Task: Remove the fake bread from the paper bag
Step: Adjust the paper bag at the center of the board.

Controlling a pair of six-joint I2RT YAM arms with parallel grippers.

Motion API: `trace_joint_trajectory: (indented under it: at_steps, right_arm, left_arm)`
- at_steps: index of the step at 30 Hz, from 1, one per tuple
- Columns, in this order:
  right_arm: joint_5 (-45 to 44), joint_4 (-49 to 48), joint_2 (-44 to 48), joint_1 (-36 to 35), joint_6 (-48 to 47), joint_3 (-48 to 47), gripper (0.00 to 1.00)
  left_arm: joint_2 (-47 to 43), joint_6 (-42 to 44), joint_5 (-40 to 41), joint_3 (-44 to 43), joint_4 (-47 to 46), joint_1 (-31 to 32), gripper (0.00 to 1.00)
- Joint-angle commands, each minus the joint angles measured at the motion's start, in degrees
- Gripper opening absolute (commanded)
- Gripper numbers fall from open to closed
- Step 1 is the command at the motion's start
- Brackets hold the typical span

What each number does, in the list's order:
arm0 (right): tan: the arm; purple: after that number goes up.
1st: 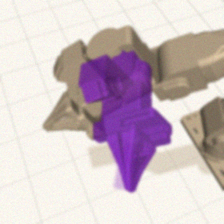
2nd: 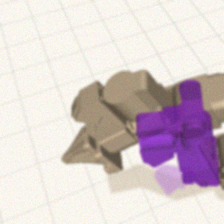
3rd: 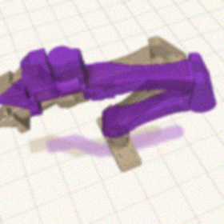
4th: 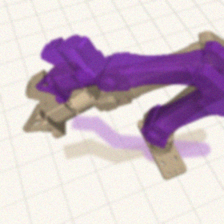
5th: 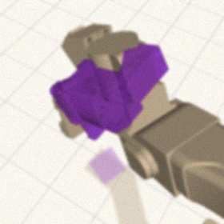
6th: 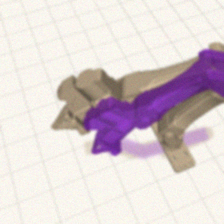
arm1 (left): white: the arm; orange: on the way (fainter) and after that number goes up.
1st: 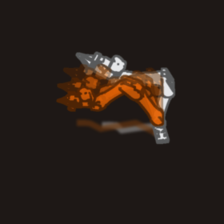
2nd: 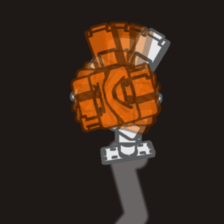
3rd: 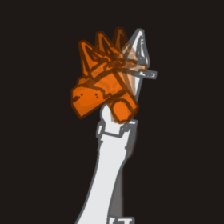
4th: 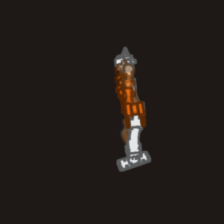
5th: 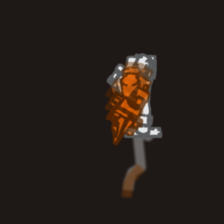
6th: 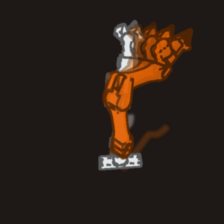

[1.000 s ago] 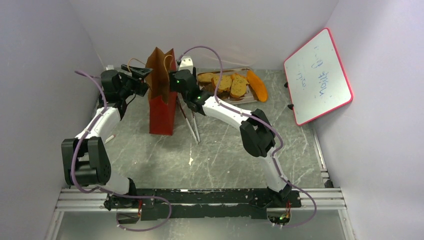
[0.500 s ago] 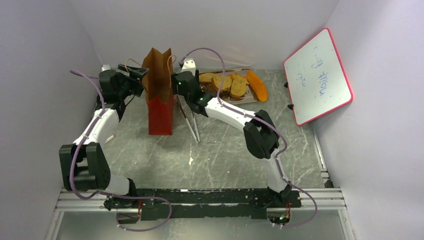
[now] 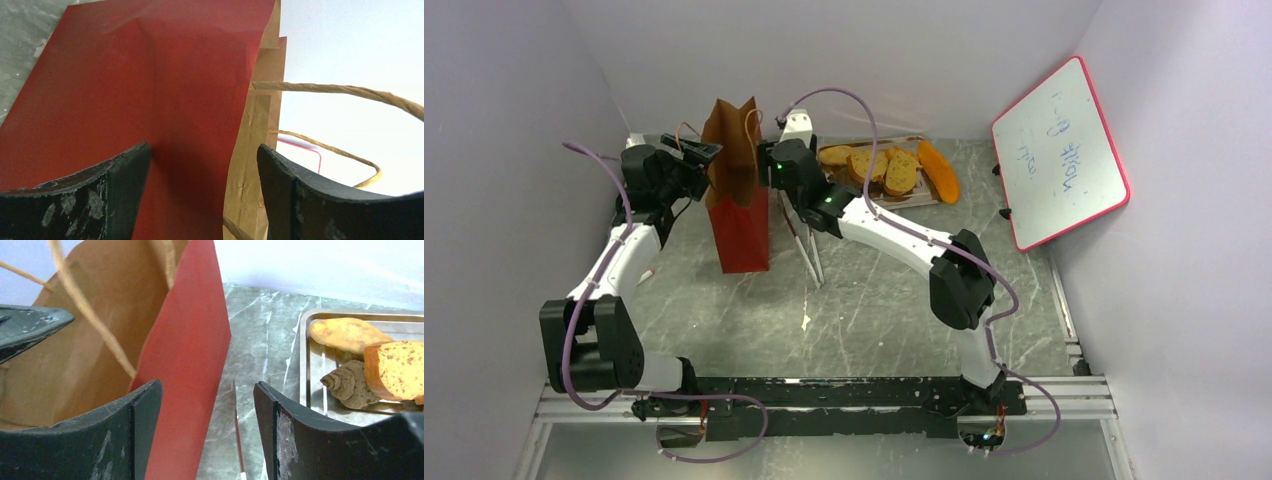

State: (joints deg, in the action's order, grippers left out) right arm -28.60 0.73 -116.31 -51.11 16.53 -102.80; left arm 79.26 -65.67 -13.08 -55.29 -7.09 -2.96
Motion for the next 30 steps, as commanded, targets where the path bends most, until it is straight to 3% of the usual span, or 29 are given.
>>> trace_joint_trajectory:
  at_steps: [1,12,30]
  right_arm:
    - [-1.98,1.76,2.07,-1.78,-0.48,-2.22,0.72]
    - [-3.26,3.18,0.89,-3.43,-0.95,-4.37,0.72]
    - [-4.41,8.88,0.9,-7.21,0.3,-10.64,0.72]
  left_arm:
    - [-2.74,3.29,0.82,0.06,0.15,-0.7,0.83]
    - [-4.37,13.07,2.92,-6.21,11.2,-0.91,0.92]
    - [-5.78,13.29,3.3,-2.63,10.48,-1.82,0.92]
